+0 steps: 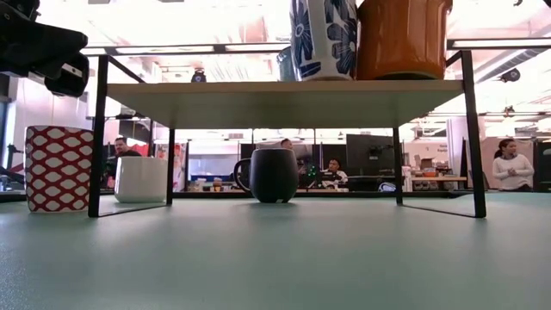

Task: Place coffee mugs
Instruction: Put the white blue mug on the shelf

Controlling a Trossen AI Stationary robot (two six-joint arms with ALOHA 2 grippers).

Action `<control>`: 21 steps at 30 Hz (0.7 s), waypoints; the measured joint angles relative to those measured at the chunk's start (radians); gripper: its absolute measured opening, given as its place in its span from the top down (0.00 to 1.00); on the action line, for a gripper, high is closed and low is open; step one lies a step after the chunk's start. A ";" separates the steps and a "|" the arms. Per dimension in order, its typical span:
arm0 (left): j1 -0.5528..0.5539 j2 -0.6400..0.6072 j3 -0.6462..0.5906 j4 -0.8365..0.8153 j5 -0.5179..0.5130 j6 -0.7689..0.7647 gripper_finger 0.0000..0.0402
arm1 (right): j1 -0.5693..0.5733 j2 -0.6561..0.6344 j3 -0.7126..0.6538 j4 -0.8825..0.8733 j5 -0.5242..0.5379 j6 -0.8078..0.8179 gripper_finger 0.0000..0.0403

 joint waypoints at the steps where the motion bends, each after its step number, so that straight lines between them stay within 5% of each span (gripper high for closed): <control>1: 0.000 0.000 0.000 0.000 0.000 0.000 1.00 | 0.000 0.000 -0.001 0.004 0.004 -0.003 0.92; 21: 0.000 0.000 0.000 0.000 0.000 0.000 1.00 | -0.005 0.004 -0.012 0.053 0.001 -0.038 0.92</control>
